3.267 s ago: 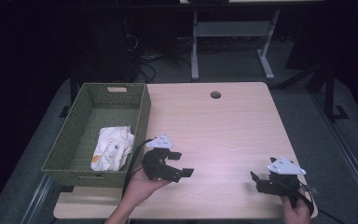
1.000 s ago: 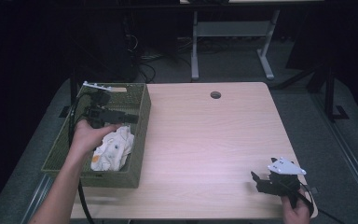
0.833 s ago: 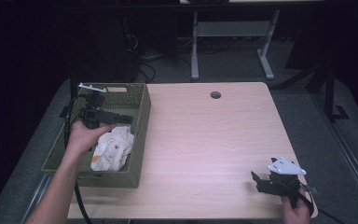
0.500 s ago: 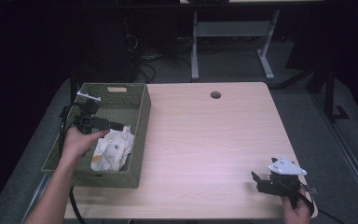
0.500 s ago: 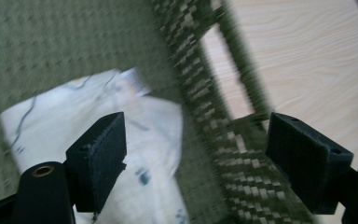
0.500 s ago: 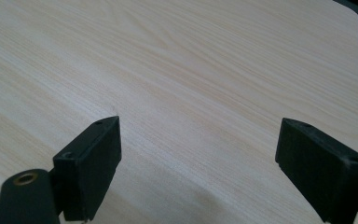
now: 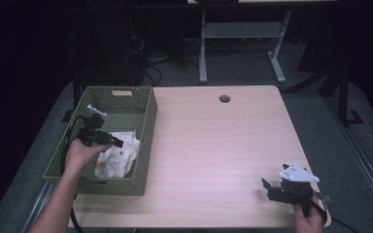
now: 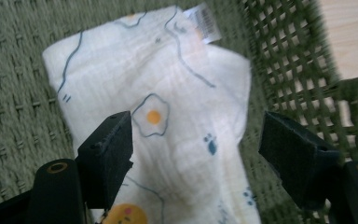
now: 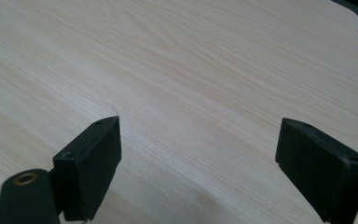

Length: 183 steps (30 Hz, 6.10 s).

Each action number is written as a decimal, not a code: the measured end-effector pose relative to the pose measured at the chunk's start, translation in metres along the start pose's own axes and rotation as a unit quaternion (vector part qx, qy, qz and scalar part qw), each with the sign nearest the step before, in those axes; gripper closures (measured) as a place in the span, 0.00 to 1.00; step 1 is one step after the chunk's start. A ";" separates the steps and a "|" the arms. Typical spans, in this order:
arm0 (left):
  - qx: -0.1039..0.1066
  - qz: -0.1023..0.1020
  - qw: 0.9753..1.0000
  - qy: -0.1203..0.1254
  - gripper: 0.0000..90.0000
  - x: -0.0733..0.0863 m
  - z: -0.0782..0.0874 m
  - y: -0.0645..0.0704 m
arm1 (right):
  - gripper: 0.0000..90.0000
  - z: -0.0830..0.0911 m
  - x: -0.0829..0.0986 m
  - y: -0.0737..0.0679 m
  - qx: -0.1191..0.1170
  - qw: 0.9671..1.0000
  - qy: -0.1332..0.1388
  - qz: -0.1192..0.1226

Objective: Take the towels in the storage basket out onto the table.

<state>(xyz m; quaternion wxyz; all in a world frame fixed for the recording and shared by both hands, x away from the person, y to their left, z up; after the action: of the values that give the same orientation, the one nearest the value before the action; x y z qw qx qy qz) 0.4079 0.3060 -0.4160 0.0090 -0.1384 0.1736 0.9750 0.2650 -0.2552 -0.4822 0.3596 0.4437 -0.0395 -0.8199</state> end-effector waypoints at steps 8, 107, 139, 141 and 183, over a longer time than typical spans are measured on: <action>-0.030 -0.009 0.999 -0.026 0.29 0.002 -0.013 -0.002 | 0.15 0.001 0.000 0.000 -0.001 1.000 0.000 -0.001; 0.177 -0.041 0.979 0.095 0.78 0.003 0.105 0.039 | 0.15 0.006 0.001 0.005 0.008 1.000 0.007 -0.009; 0.208 -0.118 0.970 0.052 0.78 -0.005 0.066 0.136 | 0.15 0.007 0.000 0.004 0.007 1.000 0.009 -0.008; 0.210 -0.122 0.969 0.048 0.78 -0.007 0.060 0.144 | 0.15 0.007 0.000 0.004 0.008 1.000 0.010 -0.007; 0.209 -0.160 0.965 -0.020 0.78 -0.005 -0.045 0.253 | 0.15 0.008 -0.002 0.005 0.007 1.000 0.017 -0.010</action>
<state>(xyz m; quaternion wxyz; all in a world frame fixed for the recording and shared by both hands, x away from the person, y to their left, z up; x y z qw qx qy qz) 0.4083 0.0527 -0.3699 0.1967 -0.1394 0.3487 0.9057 0.2621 -0.2601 -0.4740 0.3487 0.4603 -0.0344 -0.8157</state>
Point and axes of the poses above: each handheld gripper's, and its own axes: z roughly backward along the jaws, x roughly out of its underside, y roughly to its right, the point moved 4 cm from there along -z, roughly forward along the jaws, and after that the axes turned 15 degrees about z, right-handed, at the moved point
